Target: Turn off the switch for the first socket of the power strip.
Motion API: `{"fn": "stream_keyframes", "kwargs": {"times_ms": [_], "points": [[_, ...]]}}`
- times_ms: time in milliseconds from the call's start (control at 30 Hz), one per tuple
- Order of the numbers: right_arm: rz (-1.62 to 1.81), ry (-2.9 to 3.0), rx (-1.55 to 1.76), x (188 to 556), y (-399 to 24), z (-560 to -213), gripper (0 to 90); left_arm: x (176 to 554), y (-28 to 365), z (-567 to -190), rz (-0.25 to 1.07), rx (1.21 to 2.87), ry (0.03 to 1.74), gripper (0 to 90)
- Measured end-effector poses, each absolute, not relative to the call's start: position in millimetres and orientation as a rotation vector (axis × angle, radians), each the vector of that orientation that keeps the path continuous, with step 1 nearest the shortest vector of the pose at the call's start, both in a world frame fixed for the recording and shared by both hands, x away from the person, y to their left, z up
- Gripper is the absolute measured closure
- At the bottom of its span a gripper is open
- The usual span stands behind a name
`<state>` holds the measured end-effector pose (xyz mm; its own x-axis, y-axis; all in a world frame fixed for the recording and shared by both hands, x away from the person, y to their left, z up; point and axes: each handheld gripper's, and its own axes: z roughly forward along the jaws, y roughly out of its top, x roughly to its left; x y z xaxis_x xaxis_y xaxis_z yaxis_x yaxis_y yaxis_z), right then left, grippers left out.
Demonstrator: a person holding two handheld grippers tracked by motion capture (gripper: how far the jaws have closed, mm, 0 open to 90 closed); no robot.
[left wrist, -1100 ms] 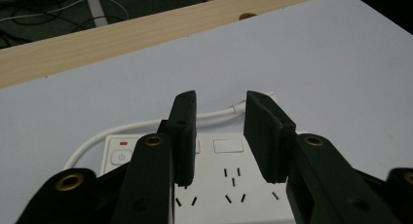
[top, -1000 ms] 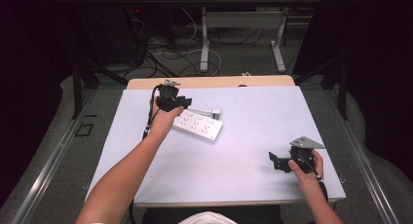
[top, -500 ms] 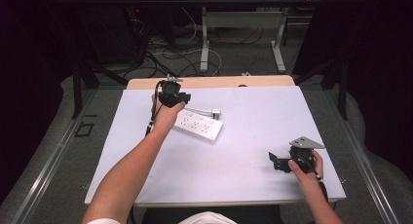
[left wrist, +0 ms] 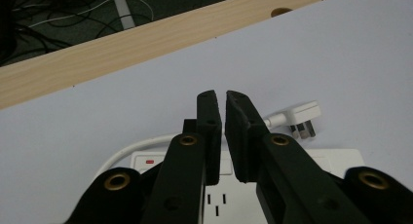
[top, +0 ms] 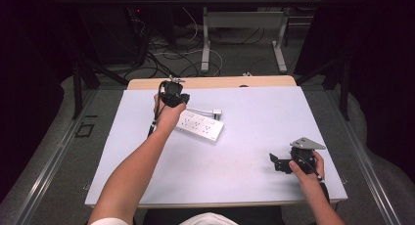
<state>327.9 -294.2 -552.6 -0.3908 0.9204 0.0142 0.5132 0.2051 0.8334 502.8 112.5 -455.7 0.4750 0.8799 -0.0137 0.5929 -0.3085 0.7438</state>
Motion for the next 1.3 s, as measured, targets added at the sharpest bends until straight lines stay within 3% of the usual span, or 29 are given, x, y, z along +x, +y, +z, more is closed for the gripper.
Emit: {"fn": "stream_keyframes", "kwargs": {"times_ms": [133, 1300], "points": [[1.076, 1.983, 1.332, 328, -294, -553, 0.0, 505, 114, -459, 0.521, 2.032, 1.231, 89.8], [1.066, 1.996, 1.328, 328, -294, -554, 0.0, 528, 115, -486, 0.488, 2.100, 1.330, 90.0]]}}
